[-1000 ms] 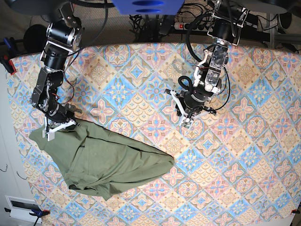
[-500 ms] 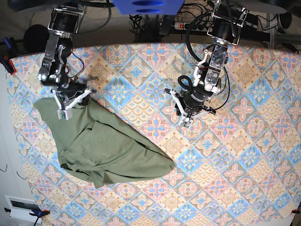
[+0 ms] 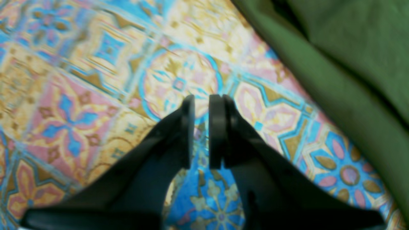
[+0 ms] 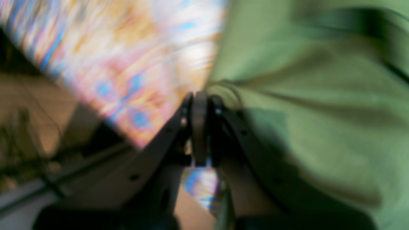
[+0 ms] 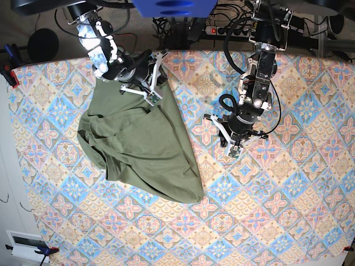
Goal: Layout the t-shirt on the table in an organized manner, then fold the t-shirt properly
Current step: 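Drag the held corner away from the shirt's bulk with the right gripper, then grasp the middle of the shirt with the left gripper beside the right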
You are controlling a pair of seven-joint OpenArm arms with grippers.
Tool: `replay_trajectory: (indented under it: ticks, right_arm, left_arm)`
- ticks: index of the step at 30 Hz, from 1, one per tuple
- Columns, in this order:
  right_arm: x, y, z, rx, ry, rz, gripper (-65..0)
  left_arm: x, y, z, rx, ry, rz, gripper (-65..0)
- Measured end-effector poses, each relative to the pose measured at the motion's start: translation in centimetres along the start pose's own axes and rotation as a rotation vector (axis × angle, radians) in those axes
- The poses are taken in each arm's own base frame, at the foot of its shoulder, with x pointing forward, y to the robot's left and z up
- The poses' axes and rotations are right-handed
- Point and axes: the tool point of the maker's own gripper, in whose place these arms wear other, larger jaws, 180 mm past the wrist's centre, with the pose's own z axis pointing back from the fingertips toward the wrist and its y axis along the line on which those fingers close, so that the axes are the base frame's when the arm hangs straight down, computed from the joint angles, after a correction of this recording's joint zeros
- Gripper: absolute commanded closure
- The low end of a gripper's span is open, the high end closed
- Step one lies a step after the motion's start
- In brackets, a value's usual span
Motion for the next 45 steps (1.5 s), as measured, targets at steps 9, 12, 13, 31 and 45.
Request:
replay_trajectory:
  ticks: [9,12,13,31,45]
  right_arm:
    - [1.3,-1.9,1.7,-0.046,-0.013,0.101,-36.8]
    - [2.2,-2.5,2.1,-0.053,-0.056,0.061,-35.4]
    - [2.4,-3.4,2.5,-0.077,-0.068,0.049,-32.9]
    - [0.3,-12.0,7.7,-0.324,-0.136,-0.156,-21.7]
    - [-0.6,-17.0,11.9,-0.49,-0.183,-0.245,-21.7]
  left_arm:
    - [2.0,-5.1,-0.6,-0.115,-0.025,-0.117,-21.0]
    - [2.1,-9.2,-0.4,-0.214,-0.033,-0.208,-30.7]
    - [2.3,-10.0,-0.3,-0.234,-0.038,-0.223,-32.8]
    - [-0.2,-17.3,-0.9,-0.414,0.053,-0.529,-34.8]
    - [1.3,-25.2,-4.1,-0.497,0.08,-0.447,-34.8]
